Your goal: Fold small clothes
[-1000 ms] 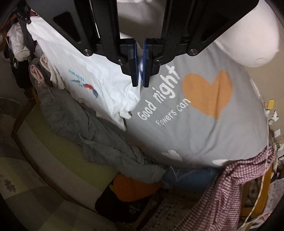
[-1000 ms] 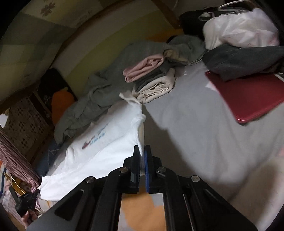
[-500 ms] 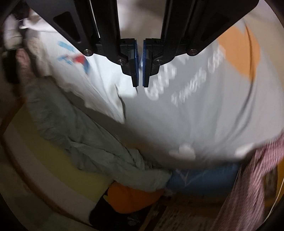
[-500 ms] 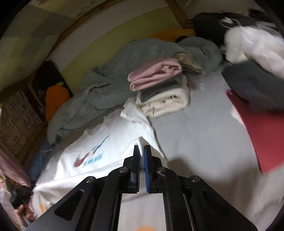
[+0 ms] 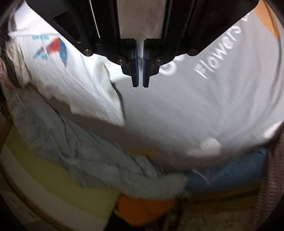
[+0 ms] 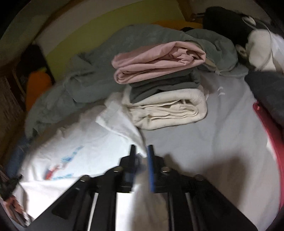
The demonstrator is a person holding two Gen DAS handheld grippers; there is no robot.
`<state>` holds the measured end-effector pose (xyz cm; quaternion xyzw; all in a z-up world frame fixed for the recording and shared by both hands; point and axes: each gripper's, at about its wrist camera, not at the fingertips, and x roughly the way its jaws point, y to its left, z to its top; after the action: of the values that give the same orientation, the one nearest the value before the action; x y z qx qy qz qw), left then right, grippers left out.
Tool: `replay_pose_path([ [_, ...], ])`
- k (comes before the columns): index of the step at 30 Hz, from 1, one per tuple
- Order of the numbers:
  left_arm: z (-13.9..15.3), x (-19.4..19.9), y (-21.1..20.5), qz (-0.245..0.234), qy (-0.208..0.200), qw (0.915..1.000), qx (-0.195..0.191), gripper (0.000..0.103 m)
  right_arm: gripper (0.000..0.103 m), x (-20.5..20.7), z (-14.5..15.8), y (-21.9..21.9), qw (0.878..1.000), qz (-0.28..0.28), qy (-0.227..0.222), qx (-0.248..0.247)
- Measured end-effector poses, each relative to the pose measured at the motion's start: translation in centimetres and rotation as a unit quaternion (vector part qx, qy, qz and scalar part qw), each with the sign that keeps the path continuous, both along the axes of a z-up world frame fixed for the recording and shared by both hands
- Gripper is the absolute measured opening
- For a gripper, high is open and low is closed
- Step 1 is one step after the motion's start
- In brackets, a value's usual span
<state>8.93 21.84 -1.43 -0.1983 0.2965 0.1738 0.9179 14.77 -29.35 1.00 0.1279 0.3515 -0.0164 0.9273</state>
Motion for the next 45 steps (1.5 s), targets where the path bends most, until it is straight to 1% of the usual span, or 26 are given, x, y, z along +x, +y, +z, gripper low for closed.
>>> replay_pose_path([
  [1, 0.4, -0.7, 0.0, 0.008, -0.019, 0.9998, 0.009, 0.030, 0.057, -0.5, 0.1, -0.4, 1.000, -0.012, -0.011, -0.008],
  [2, 0.9, -1.4, 0.0, 0.011, -0.031, 0.9994, 0.012, 0.041, 0.059, -0.9, 0.3, -0.7, 1.000, -0.017, -0.019, -0.009],
  [4, 1.8, -2.8, -0.4, -0.006, -0.041, 0.9990, 0.015, 0.041, 0.059, -2.2, 0.6, -1.5, 1.000, -0.010, -0.026, -0.002],
  [7, 2.5, -5.2, -2.3, -0.047, -0.036, 0.9978, 0.030, 0.043, 0.059, -4.1, 0.5, -2.2, 0.999, 0.019, -0.010, 0.028],
  [8, 2.5, -6.1, -3.1, -0.070, -0.035, 0.9965, 0.031, 0.044, 0.059, -4.7, 0.4, -2.2, 0.999, 0.030, -0.005, 0.036],
  [11, 2.2, -7.7, -5.4, -0.109, -0.017, 0.9928, 0.045, 0.052, 0.060, -6.6, -0.5, -1.9, 0.997, 0.058, 0.012, 0.054],
  [14, 0.9, -9.0, -6.7, -0.128, 0.009, 0.9905, 0.050, 0.057, 0.060, -7.0, -1.6, -1.8, 0.995, 0.069, 0.025, 0.067],
  [15, 0.4, -9.2, -6.9, -0.125, 0.020, 0.9905, 0.053, 0.060, 0.060, -6.8, -2.0, -1.8, 0.994, 0.072, 0.030, 0.072],
  [16, -0.1, -9.4, -6.8, -0.117, 0.030, 0.9911, 0.055, 0.061, 0.060, -6.4, -2.3, -1.7, 0.992, 0.083, 0.036, 0.083],
  [17, -0.7, -9.6, -6.4, -0.106, 0.041, 0.9921, 0.053, 0.061, 0.056, -6.4, -2.4, -1.6, 0.991, 0.093, 0.039, 0.089],
  [18, -1.2, -9.8, -6.0, -0.097, 0.050, 0.9931, 0.044, 0.060, 0.035, -6.3, -2.6, -1.4, 0.990, 0.098, 0.045, 0.090],
  [19, -1.7, -10.0, -5.4, -0.093, 0.055, 0.9938, 0.026, 0.061, 0.019, -6.4, -2.6, -1.4, 0.991, 0.090, 0.049, 0.081],
  [20, -2.0, -10.3, -5.0, -0.091, 0.056, 0.9942, 0.011, 0.060, 0.015, -6.7, -2.4, -1.4, 0.993, 0.084, 0.044, 0.075],
  [22, -2.6, -11.1, -4.3, -0.083, 0.059, 0.9948, -0.001, 0.059, 0.010, -8.0, -1.9, -1.9, 0.994, 0.079, 0.023, 0.075],
  [24, -2.9, -11.8, -4.2, -0.082, 0.060, 0.9948, 0.005, 0.058, 0.006, -9.3, -1.8, -2.1, 0.994, 0.081, 0.014, 0.072],
  [26, -3.2, -12.3, -4.5, -0.087, 0.063, 0.9942, 0.007, 0.057, 0.005, -10.2, -2.0, -2.2, 0.994, 0.081, 0.017, 0.066],
  [29, -3.4, -12.6, -4.6, -0.091, 0.068, 0.9934, 0.012, 0.056, 0.005, -11.0, -3.3, -1.4, 0.996, 0.077, 0.045, 0.025],
  [31, -3.5, -12.5, -4.5, -0.088, 0.077, 0.9929, 0.018, 0.056, 0.005, -11.1, -3.7, -0.9, 0.996, 0.075, 0.051, 0.002],
  [33, -3.9, -12.0, -4.3, -0.092, 0.084, 0.9921, 0.012, 0.057, 0.005, -11.0, -3.5, -0.7, 0.996, 0.071, 0.050, -0.018],
  [35, -4.1, -12.0, -3.8, -0.095, 0.085, 0.9917, -0.010, 0.057, 0.010, -11.4, -3.0, -0.7, 0.997, 0.065, 0.036, -0.023],
  [37, -4.0, -12.5, -3.1, -0.108, 0.068, 0.9899, -0.061, 0.059, 0.035, -12.0, -2.1, -1.1, 0.998, 0.044, 0.020, -0.026],
  [38, -4.0, -12.8, -2.7, -0.113, 0.059, 0.9876, -0.092, 0.060, 0.043, -12.3, -1.7, -1.3, 0.999, 0.039, 0.009, -0.020],
  [39, -4.1, -13.3, -2.4, -0.117, 0.045, 0.9835, -0.131, 0.064, 0.055, -12.9, -1.4, -1.9, 0.999, 0.038, -0.004, 0.003],
  [40, -4.4, -13.8, -2.2, -0.117, 0.038, 0.9799, -0.157, 0.066, 0.055, -13.2, -1.3, -2.2, 0.999, 0.041, -0.008, 0.021],
  [42, -5.2, -14.3, -1.8, -0.114, 0.029, 0.9720, -0.203, 0.068, 0.056, -13.3, -2.0, -3.0, 0.993, 0.067, 0.008, 0.092],
  [45, -5.1, -13.6, -1.3, -0.102, 0.017, 0.9684, -0.227, 0.069, 0.056, -12.4, -4.0, -3.4, 0.982, 0.085, 0.054, 0.160],
])
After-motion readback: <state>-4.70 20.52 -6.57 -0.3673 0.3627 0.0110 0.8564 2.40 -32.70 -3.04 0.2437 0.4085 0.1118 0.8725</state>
